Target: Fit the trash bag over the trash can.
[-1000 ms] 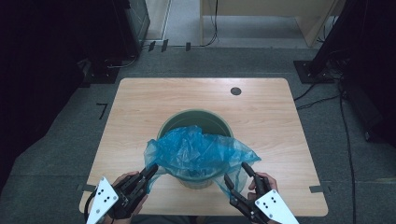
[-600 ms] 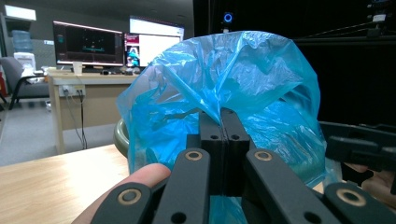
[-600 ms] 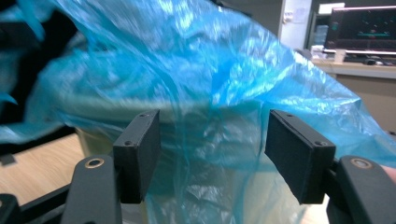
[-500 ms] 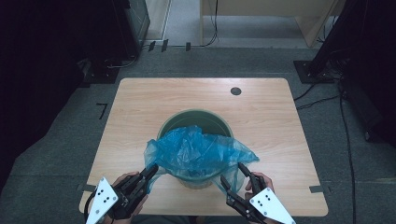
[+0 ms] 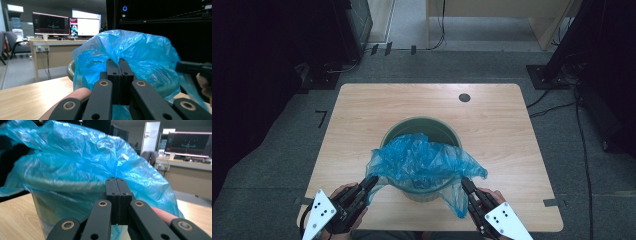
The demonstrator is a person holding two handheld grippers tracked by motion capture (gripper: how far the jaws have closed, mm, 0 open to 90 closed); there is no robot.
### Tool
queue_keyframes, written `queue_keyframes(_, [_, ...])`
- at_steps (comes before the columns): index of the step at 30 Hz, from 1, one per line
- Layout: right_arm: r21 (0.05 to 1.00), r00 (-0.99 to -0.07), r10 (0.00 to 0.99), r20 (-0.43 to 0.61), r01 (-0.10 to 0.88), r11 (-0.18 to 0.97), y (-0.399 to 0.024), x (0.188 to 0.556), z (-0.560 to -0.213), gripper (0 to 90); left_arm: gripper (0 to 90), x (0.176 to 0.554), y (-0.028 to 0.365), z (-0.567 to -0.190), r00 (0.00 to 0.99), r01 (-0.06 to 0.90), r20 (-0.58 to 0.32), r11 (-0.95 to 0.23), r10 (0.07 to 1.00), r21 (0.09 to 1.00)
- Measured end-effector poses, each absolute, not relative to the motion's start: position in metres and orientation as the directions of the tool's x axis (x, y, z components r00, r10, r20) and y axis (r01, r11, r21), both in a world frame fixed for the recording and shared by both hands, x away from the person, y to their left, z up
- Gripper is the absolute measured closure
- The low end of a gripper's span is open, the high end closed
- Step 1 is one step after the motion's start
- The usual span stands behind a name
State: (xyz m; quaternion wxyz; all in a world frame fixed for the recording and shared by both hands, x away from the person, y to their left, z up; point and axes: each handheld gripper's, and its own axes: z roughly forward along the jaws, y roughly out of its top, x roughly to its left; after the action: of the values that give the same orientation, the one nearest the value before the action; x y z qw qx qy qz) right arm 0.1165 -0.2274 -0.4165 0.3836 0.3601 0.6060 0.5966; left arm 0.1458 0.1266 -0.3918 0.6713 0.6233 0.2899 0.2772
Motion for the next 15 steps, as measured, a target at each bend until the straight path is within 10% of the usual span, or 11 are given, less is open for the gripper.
queue_keyframes(15, [0.994,-0.32,0.941,-0.106,-0.069,0.088,-0.213,0.17,-0.372,90.0,88.4,0.184,0.12,-0.374,0.579,-0.031,0.003,0.019,0.815,0.999])
